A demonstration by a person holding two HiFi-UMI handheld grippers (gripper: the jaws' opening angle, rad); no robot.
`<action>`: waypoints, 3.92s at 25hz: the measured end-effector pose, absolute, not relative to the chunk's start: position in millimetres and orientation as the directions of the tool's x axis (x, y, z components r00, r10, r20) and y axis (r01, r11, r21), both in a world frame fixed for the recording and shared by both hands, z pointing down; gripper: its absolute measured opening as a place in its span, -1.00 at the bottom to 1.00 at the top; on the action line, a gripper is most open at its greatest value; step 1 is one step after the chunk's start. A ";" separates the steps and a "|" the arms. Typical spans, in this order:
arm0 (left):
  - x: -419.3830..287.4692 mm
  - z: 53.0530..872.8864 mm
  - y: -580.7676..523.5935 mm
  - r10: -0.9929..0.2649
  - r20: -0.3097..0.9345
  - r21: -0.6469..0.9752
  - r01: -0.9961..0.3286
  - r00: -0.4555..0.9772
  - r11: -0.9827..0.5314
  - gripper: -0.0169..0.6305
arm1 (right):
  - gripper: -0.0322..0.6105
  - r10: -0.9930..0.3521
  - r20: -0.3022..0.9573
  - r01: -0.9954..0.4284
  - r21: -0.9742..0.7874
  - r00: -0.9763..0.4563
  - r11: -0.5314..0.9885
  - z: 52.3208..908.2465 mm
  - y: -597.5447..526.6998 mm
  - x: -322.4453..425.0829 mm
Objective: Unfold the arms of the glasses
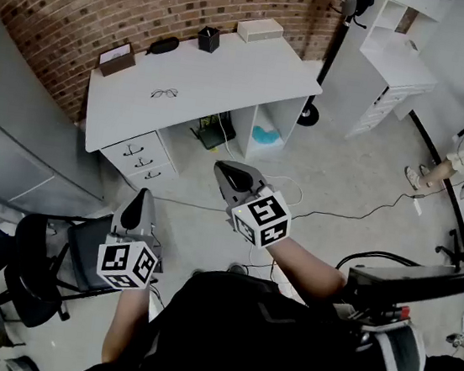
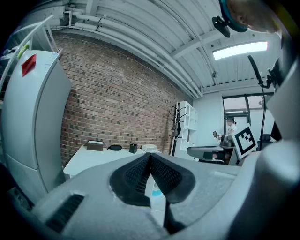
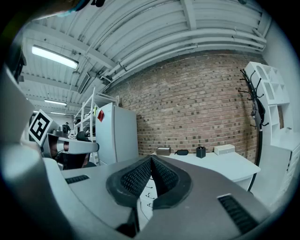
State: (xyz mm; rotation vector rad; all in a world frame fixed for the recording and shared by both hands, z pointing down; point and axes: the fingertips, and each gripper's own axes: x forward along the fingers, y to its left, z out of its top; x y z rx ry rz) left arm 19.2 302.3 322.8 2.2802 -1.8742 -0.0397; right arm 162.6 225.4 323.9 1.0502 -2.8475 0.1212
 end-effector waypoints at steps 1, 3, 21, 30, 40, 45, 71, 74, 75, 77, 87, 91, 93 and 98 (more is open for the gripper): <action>18.7 324.3 303.1 -0.975 0.099 0.162 -0.970 0.199 -0.181 -0.92 | -0.88 -0.645 0.123 -0.654 -0.040 -0.754 0.756 322.9 227.2 163.2; 17.4 327.1 304.9 -0.975 0.101 0.165 -0.970 0.195 -0.177 -0.92 | -0.88 -0.651 0.120 -0.658 -0.042 -0.750 0.751 321.6 230.1 163.2; -10.8 332.2 317.3 -0.976 0.092 0.206 -0.963 0.195 -0.173 -0.92 | -0.88 -0.639 0.112 -0.647 -0.070 -0.761 0.759 320.8 242.1 129.8; -35.8 349.5 315.9 -0.968 0.094 0.232 -0.951 0.231 -0.204 -0.92 | -0.87 -0.653 0.123 -0.663 -0.058 -0.747 0.747 331.5 250.3 106.9; -54.1 352.9 321.3 -0.958 0.078 0.240 -0.938 0.276 -0.251 -0.92 | -0.87 -0.670 0.120 -0.677 -0.031 -0.733 0.735 332.9 257.8 82.7; -56.8 356.6 315.2 -0.957 0.075 0.246 -0.935 0.280 -0.254 -0.92 | -0.87 -0.660 0.126 -0.667 -0.022 -0.741 0.745 335.1 251.8 74.3; -81.2 365.0 119.4 -0.962 0.164 0.232 -0.957 0.217 -0.177 -0.92 | -0.87 -0.585 0.154 -0.599 -0.075 -0.796 0.797 350.8 52.7 44.1; -80.7 370.3 94.4 -0.961 0.186 0.235 -0.959 0.206 -0.160 -0.92 | -0.87 -0.568 0.157 -0.584 -0.085 -0.808 0.807 354.8 28.3 43.7; -79.2 372.5 86.2 -0.960 0.193 0.234 -0.959 0.204 -0.157 -0.92 | -0.87 -0.564 0.157 -0.580 -0.088 -0.811 0.810 356.2 20.0 44.8; -75.9 376.0 69.0 -0.957 0.208 0.232 -0.961 0.201 -0.152 -0.92 | -0.87 -0.557 0.156 -0.574 -0.094 -0.816 0.814 358.0 2.1 47.8; -57.3 383.3 -5.9 -0.950 0.260 0.221 -0.969 0.172 -0.115 -0.92 | -0.87 -0.522 0.182 -0.548 -0.136 -0.833 0.826 375.6 -78.3 73.5; -58.0 384.1 -21.5 -0.948 0.279 0.232 -0.969 0.153 -0.088 -0.92 | -0.87 -0.514 0.198 -0.543 -0.140 -0.835 0.828 383.1 -96.3 75.2; -60.8 385.0 -26.5 -0.946 0.292 0.222 -0.972 0.141 -0.077 -0.92 | -0.87 -0.504 0.201 -0.534 -0.146 -0.840 0.832 386.3 -102.3 73.1; -70.0 389.6 -40.1 -0.941 0.307 0.192 -0.978 0.142 -0.085 -0.92 | -0.87 -0.490 0.196 -0.521 -0.160 -0.849 0.838 391.5 -116.1 59.1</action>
